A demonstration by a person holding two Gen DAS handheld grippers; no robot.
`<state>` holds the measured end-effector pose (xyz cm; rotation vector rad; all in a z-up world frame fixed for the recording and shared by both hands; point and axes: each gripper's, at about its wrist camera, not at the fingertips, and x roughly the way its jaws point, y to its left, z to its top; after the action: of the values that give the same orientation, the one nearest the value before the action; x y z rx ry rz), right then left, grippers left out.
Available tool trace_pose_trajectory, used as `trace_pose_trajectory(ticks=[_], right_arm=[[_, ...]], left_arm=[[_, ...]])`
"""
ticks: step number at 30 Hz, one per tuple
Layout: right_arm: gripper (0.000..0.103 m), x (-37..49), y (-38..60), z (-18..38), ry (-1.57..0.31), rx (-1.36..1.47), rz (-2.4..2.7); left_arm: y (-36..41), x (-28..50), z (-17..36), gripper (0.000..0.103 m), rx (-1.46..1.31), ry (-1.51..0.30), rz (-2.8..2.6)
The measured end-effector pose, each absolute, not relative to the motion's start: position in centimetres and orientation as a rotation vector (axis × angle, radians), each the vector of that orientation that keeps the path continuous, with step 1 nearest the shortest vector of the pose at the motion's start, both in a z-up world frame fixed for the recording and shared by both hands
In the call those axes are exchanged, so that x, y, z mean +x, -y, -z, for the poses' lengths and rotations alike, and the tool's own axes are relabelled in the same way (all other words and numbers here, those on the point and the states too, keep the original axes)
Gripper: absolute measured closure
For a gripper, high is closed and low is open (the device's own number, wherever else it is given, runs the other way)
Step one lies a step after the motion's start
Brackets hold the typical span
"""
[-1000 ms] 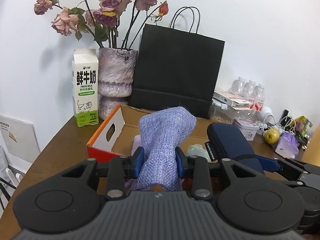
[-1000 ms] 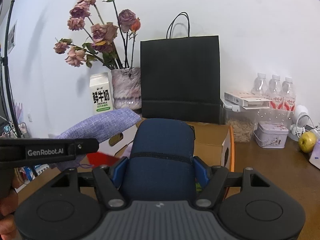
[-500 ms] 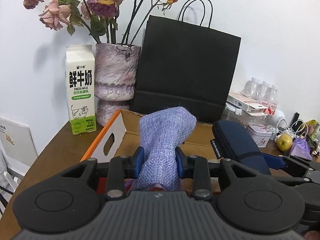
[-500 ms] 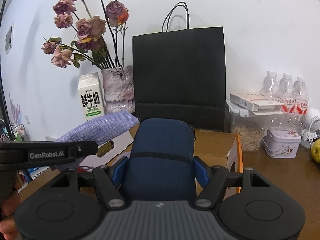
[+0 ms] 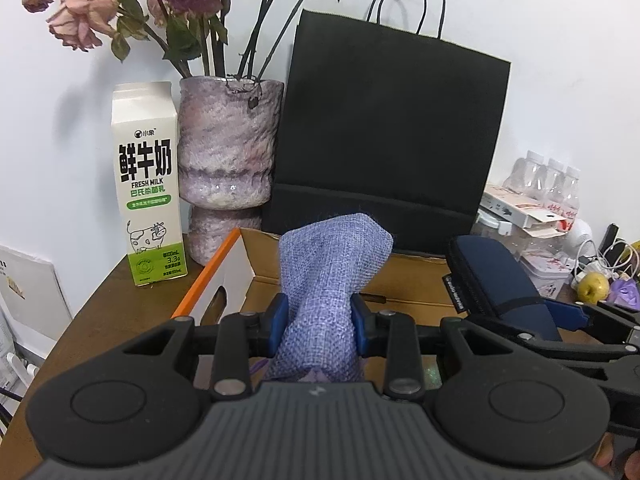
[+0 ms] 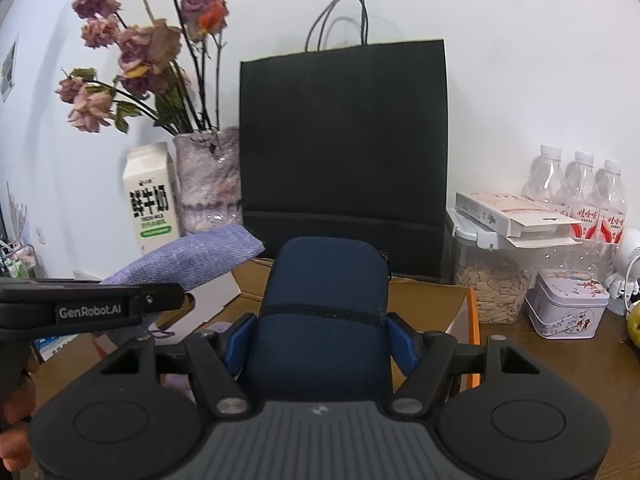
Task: Organize objects
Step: 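Carry the purple pouch with the left tool while the right tool carries the navy case to the red box, then open both tools to drop the pouch and case into the box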
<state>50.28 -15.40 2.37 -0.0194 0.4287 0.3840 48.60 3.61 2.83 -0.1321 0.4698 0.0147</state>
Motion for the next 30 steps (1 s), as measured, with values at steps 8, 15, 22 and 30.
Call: trace_pose_trajectory(ticks=[8, 15, 22, 30], right_arm=[[0.035, 51.9, 15.4, -1.3, -0.452, -0.018, -0.374], [0.005, 52.4, 15.4, -0.8, -0.479, -0.009, -0.380], [0.000, 52.3, 14.9, -0.5, -0.492, -0.039, -0.356], [0.000, 52.2, 15.2, -0.8, -0.489, -0.040, -0.352]], left_arm=[[-4.0, 50.2, -1.5, 0.070, -0.123, -0.488, -0.019], [-3.8, 50.0, -1.4, 0.000, -0.107, -0.445, -0.042], [-4.4, 49.9, -1.6, 0.000, -0.128, -0.418, -0.084], [-4.4, 49.6, -1.9, 0.000, -0.121, -0.414, -0.078]])
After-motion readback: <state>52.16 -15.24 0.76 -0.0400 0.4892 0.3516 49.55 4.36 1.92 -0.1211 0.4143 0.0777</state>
